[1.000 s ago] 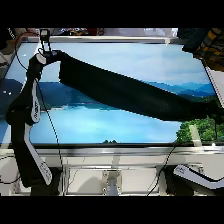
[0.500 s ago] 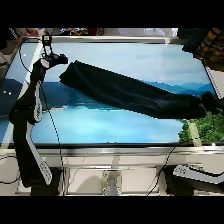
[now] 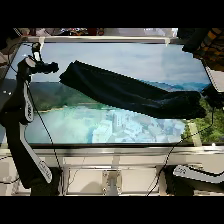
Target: Fold the clothes and pants, and hang the long-sleeved shirts on hangers.
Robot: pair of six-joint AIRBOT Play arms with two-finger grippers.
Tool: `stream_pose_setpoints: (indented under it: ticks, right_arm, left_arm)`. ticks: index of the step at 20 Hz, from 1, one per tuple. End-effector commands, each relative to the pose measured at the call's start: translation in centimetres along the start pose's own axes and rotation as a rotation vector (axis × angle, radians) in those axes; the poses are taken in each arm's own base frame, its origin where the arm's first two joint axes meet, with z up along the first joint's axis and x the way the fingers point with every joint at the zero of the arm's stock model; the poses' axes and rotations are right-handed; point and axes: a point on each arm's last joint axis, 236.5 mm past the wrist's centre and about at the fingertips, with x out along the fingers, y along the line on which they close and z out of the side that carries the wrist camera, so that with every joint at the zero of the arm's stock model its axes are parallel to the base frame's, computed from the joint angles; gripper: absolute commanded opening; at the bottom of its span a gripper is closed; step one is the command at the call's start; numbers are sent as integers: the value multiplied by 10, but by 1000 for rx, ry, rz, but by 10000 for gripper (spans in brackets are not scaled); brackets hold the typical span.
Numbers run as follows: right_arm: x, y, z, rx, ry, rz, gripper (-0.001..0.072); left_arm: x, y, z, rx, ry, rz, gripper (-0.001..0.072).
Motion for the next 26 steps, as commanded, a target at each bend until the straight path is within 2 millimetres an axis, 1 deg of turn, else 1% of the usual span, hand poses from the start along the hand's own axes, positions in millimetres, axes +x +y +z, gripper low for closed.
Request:
stream_pose_setpoints:
  ticks: [1,3,7,8,11,14,16,17,18,19,20,21,23,24,25,26]
  right_arm:
    - [-4,0,-20,-20,95,-4,548]
    - [-4,0,-26,-23,120,-6,548]
    - [-5,0,-28,-21,128,-6,548]
    - [-5,0,-29,-21,133,-5,548]
    - [-5,0,-31,-21,140,-5,548]
    - [-5,0,-33,-21,148,-4,548]
    - [-6,0,-35,-21,159,-4,547]
    - [-6,0,-36,-21,163,-3,547]
    - [-6,1,-37,-21,166,-3,548]
    - [-6,1,-37,-21,167,-3,547]
    - [-6,1,-37,-21,168,-3,547]
    - [-6,1,-38,-21,169,-3,547]
    - [-6,1,-38,-21,173,-3,547]
    - [-6,1,-39,-21,176,-2,547]
    - [-6,1,-40,-21,180,-2,547]
    - [-7,1,-41,-21,184,-2,547]
  left_arm:
    - [-3,-5,-14,-69,56,-65,370]
    - [4,-8,-25,-72,86,-73,370]
    - [19,-16,-63,-87,204,-115,370]
    - [22,-18,-67,-87,214,-118,371]
    - [28,-27,-68,-76,213,-124,371]
    - [35,-37,-76,-67,233,-136,360]
    - [39,-43,-80,-60,243,-142,317]
    - [40,-44,-81,-53,246,-139,251]
    - [41,-43,-83,-43,255,-121,226]
    - [41,-36,-87,-42,270,-89,223]
    - [40,-28,-92,-41,294,-54,202]
    - [38,-19,-99,-32,322,-20,132]
    - [30,2,-113,-18,387,57,99]
    - [24,10,-116,-6,409,82,109]
    - [19,16,-115,1,415,100,252]
    - [12,21,-108,-4,400,108,414]
